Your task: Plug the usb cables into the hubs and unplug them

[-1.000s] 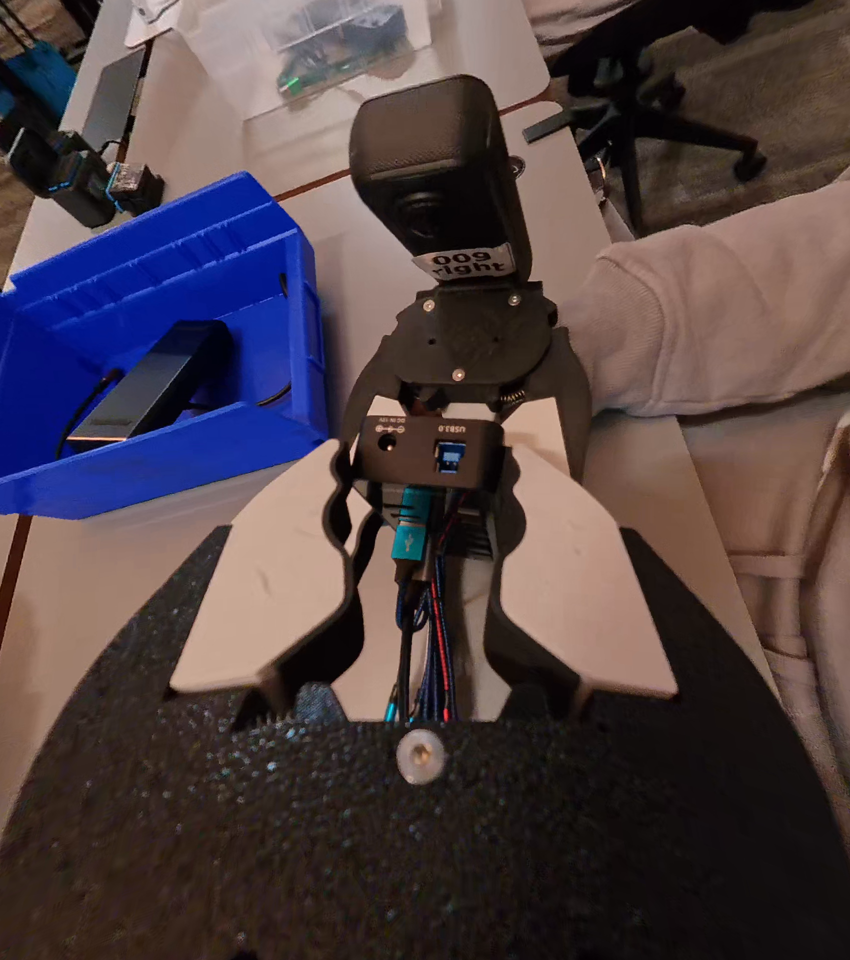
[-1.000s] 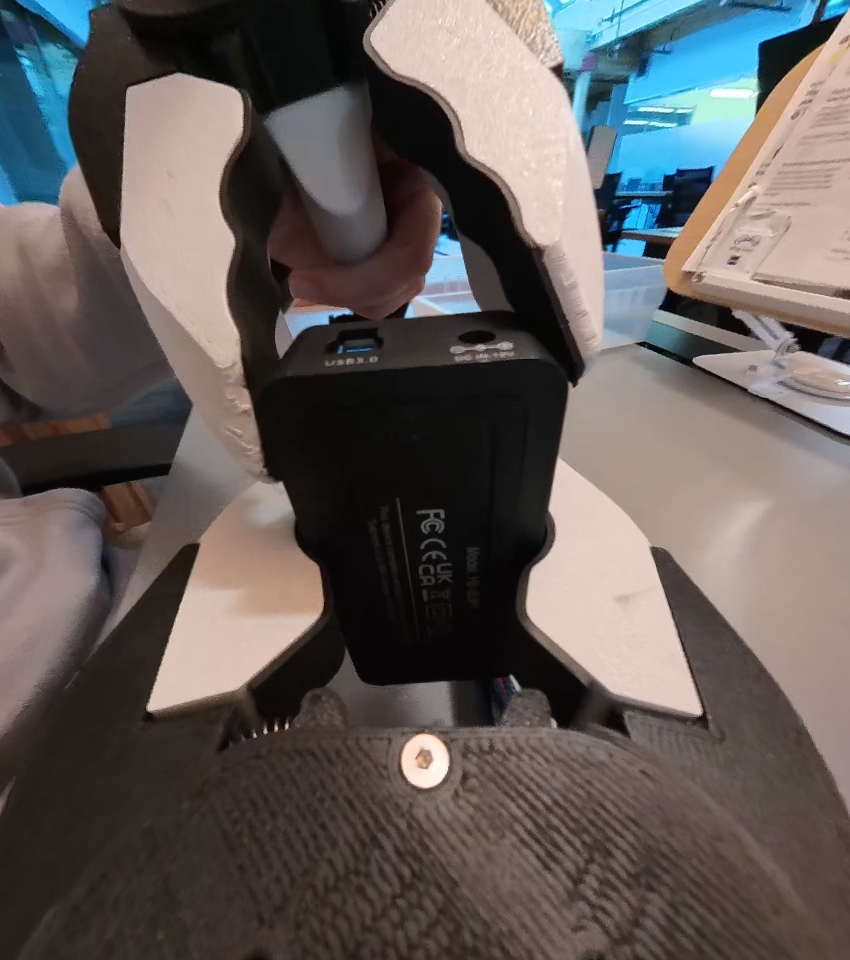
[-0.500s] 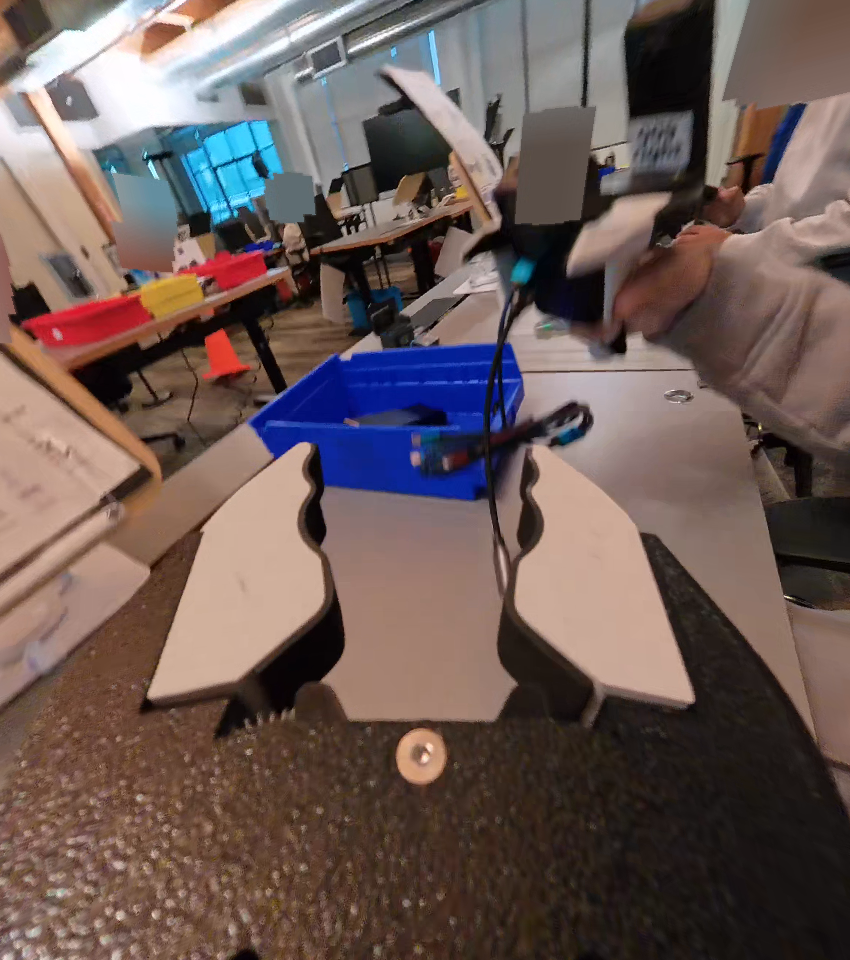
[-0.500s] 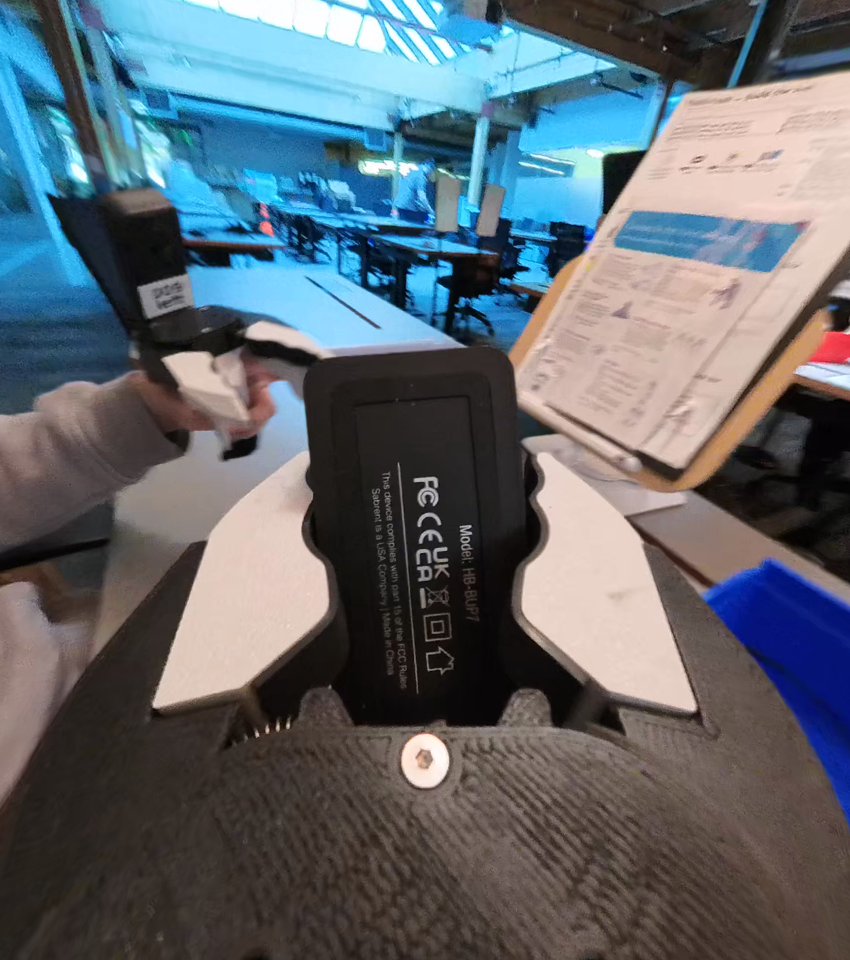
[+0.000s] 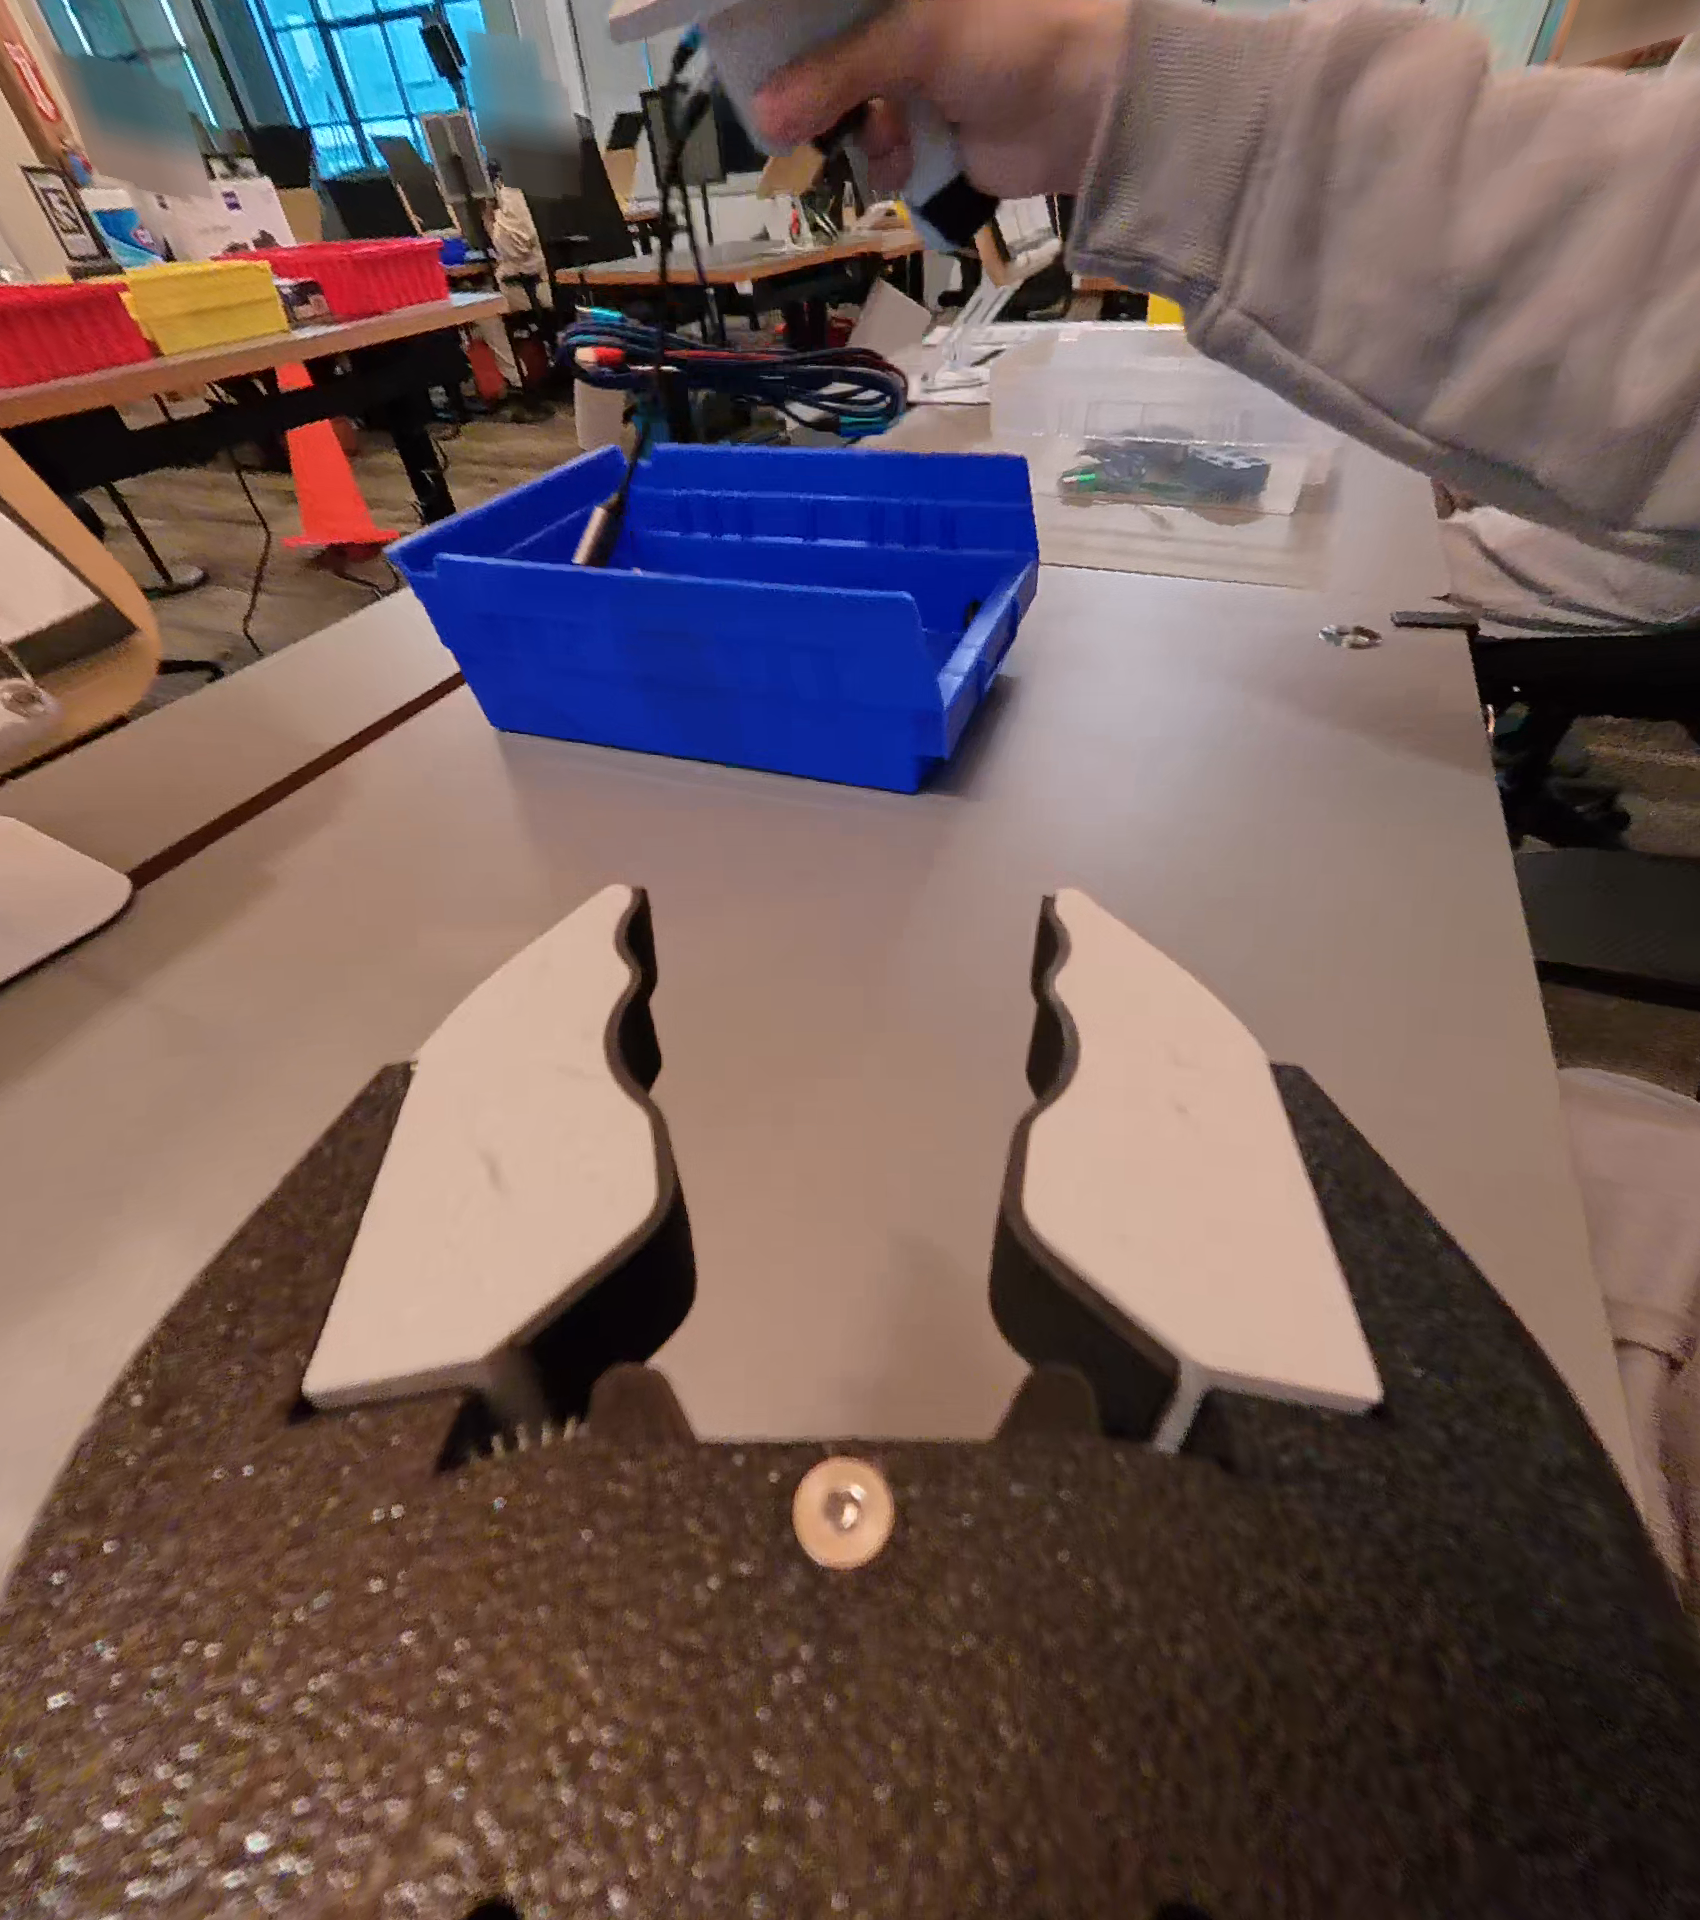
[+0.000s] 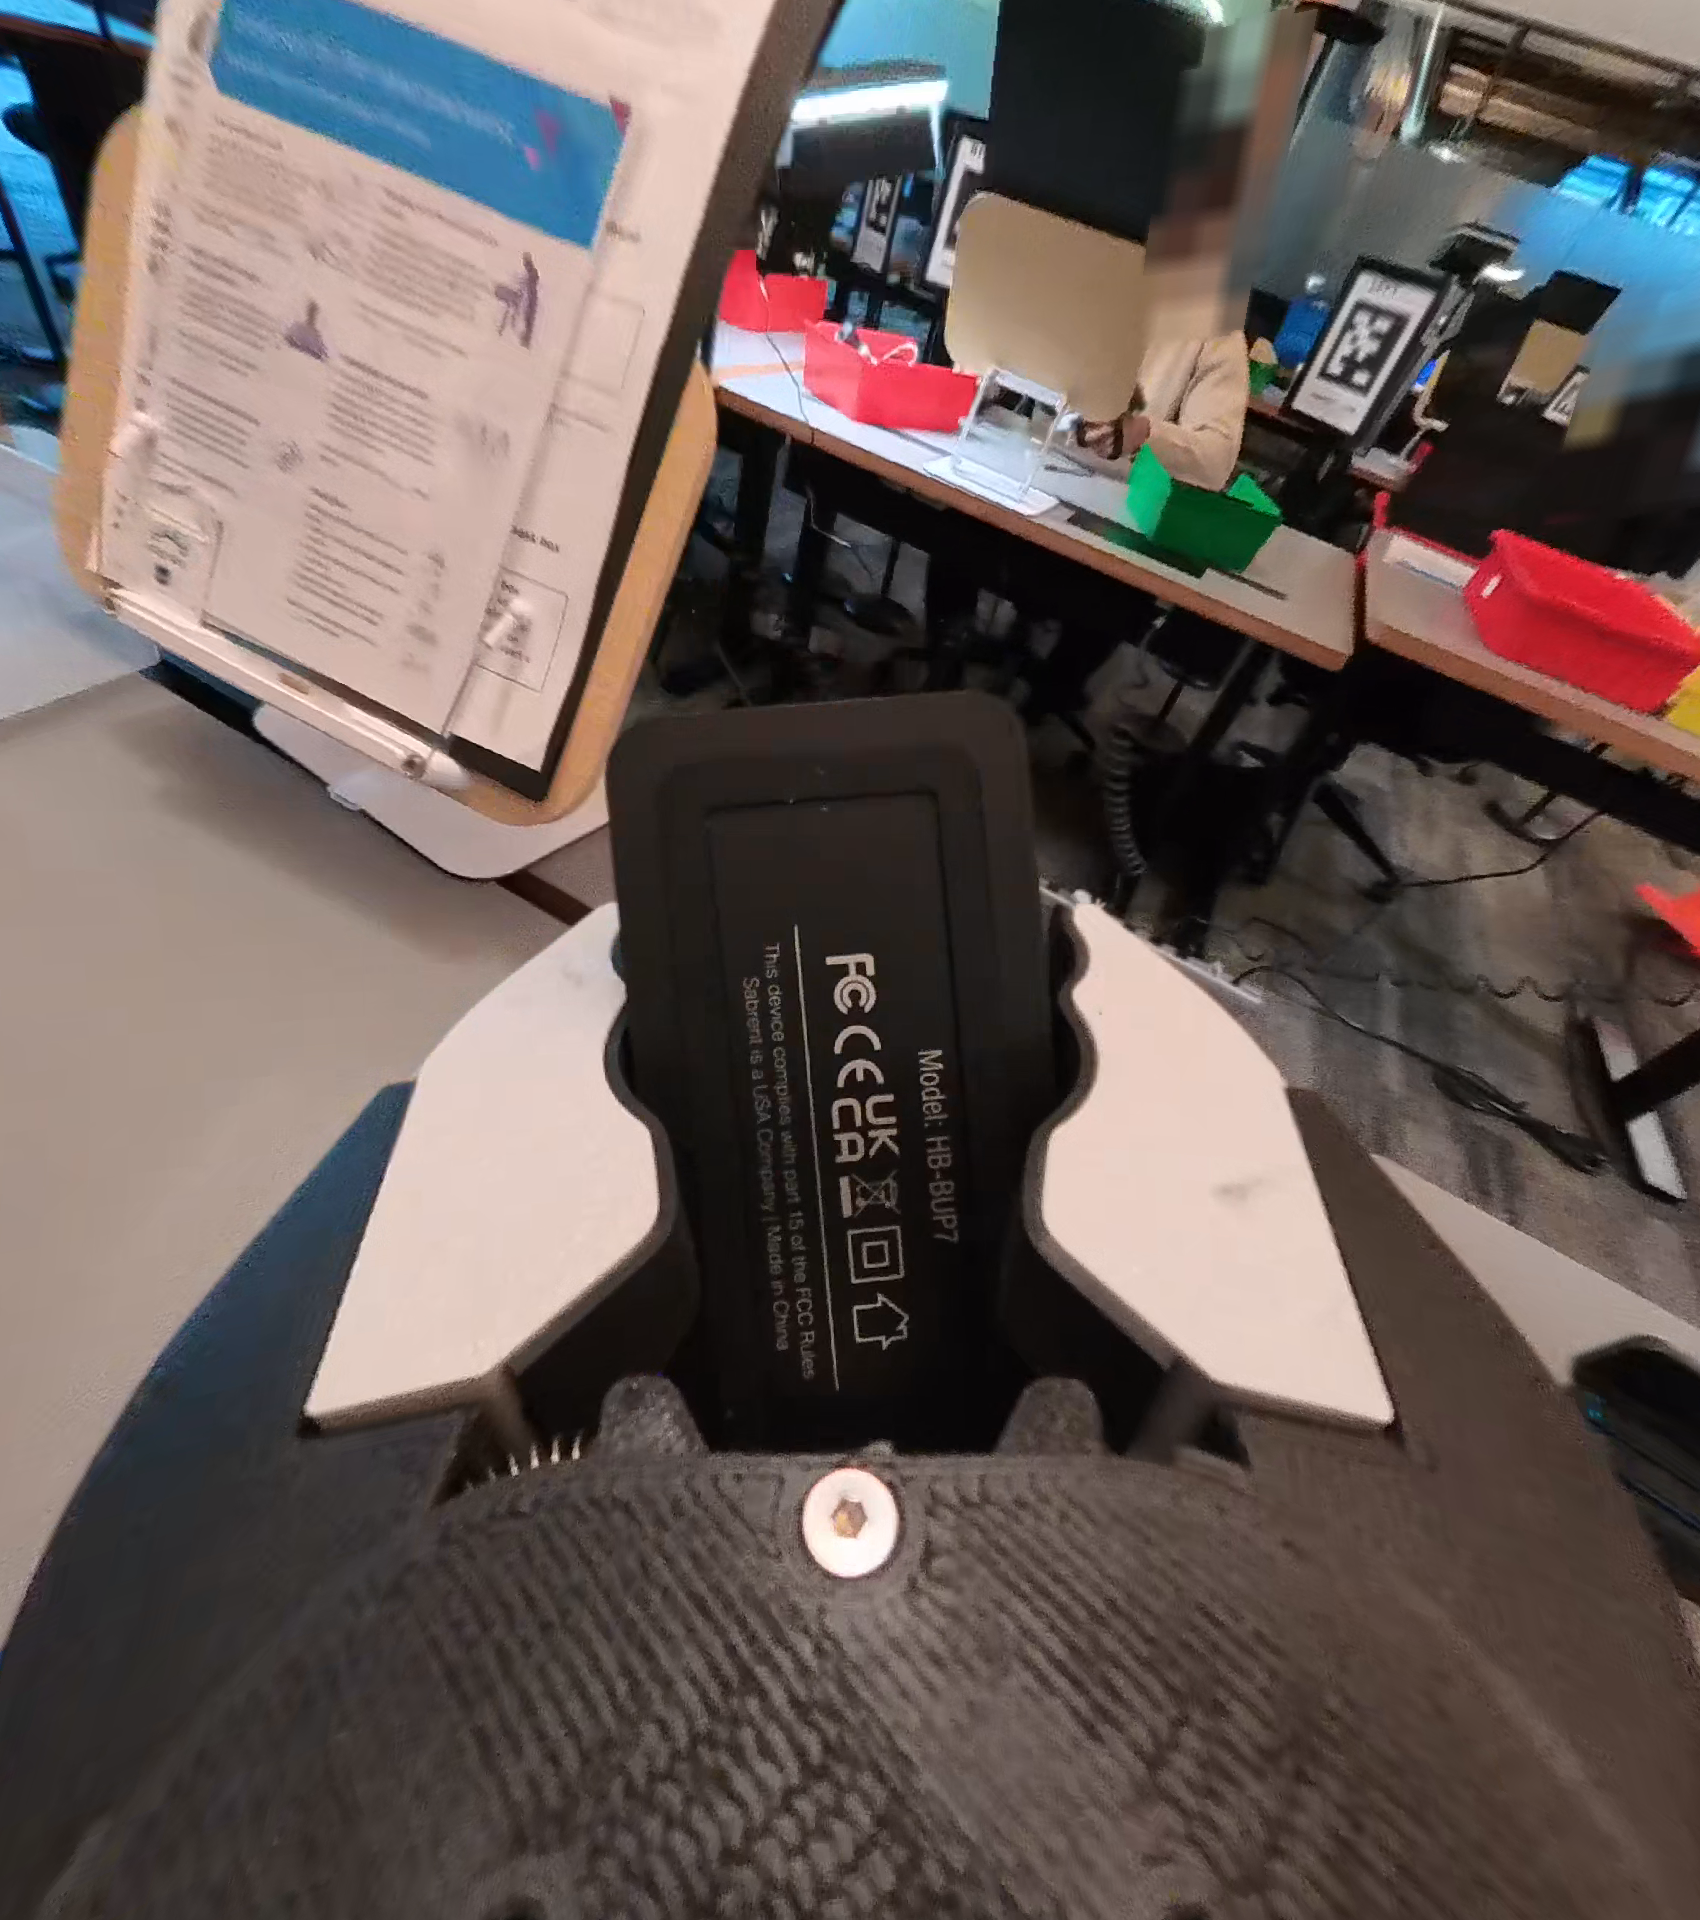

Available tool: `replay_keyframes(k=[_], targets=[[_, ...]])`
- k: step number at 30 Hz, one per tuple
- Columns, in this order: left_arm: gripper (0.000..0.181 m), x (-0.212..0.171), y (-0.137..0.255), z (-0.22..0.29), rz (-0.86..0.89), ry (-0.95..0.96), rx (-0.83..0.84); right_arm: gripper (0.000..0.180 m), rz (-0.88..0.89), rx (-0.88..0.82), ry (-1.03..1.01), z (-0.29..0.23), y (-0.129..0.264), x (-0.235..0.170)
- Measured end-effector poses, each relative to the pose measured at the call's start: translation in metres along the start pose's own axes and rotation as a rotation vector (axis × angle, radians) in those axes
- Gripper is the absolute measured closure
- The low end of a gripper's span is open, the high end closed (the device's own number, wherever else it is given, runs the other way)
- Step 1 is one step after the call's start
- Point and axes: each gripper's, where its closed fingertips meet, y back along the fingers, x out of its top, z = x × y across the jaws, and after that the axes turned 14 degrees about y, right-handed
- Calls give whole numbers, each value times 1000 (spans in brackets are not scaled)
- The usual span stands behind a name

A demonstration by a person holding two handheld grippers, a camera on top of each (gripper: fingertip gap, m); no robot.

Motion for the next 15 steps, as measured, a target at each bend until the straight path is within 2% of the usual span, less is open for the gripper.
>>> replay_keyframes(k=[1,6,9,13,15], targets=[[111,-4,-1,0,-11,3,-5,105,-11,26,-15,-4,-12,-9],[111,-24,-2,1,-80,7,-24,104,-212,100,40,-42,-41,-69],[111,-28,0,1,-112,-21,-19,104,-401,171,59,-68,-31,-111],[112,-23,-8,3,-113,-15,-21,105,-570,169,67,-85,-9,-162],[112,-19,-22,5,-104,16,-18,105,-597,185,92,-94,0,-180]])
